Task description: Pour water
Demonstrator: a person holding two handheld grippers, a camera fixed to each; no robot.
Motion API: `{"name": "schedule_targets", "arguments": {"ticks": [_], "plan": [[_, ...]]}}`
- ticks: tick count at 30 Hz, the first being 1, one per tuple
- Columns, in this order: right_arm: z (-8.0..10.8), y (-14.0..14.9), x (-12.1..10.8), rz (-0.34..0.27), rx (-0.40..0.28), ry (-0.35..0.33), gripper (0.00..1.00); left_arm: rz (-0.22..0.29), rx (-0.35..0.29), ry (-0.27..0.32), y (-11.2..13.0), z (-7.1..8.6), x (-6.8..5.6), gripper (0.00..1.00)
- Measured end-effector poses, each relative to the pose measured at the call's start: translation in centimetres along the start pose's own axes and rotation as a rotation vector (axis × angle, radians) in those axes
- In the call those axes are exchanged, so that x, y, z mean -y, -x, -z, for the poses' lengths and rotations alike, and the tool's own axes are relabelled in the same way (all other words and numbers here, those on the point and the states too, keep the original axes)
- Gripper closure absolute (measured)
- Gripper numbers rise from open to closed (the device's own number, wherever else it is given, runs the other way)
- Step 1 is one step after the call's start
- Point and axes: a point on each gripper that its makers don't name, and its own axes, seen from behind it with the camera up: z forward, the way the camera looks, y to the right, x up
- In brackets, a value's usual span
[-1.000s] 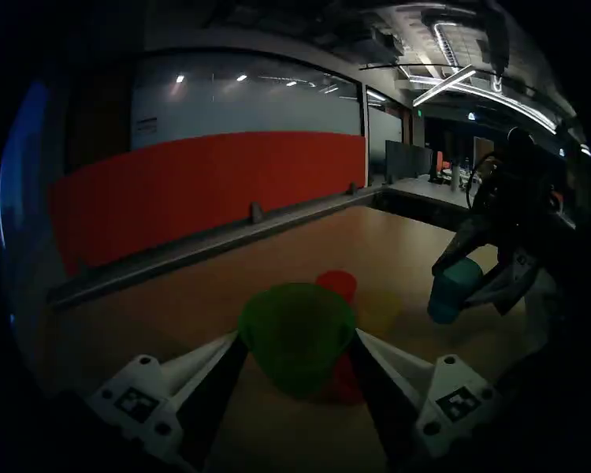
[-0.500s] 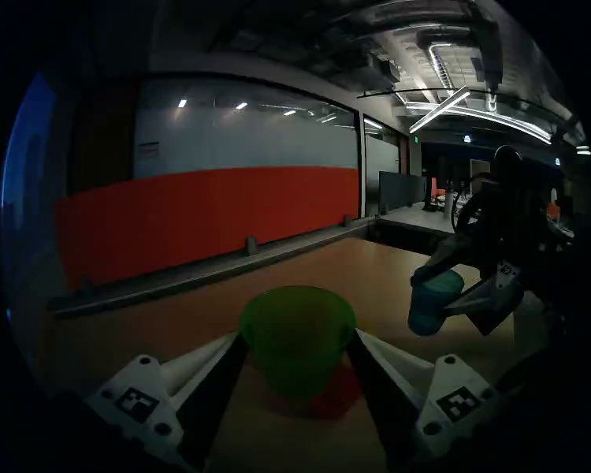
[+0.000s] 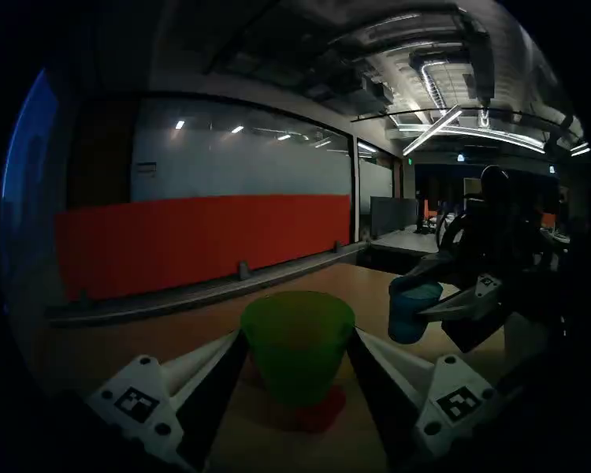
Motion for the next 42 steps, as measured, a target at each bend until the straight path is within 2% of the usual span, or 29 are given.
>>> {"name": "schedule_targets", "arguments": {"ticks": [11, 24, 32, 42], "plan": [[-0.5, -1.9, -0.3, -0.014, -0.069, 0.001, 0.00, 0.019, -0.079, 0.012, -1.9, 0.7, -0.9, 0.14], [-0.9, -3.5, -0.4, -0.002, -0.087, -0.011, 0.00, 0.009, -0.075, 0.023, -1.2, 1.1, -1.8, 0.14], [-1.0, -5.1, -0.7, 0.038, -0.093, -0.015, 0.00, -0.004, -0.066, 0.030, -0.3, 1.4, -2.7, 0.14], [-1.6, -7.2, -0.7, 0.131, -0.097, -0.028, 0.00, -0.004, -0.071, 0.035, 0.5, 1.9, -3.9, 0.14]]}}
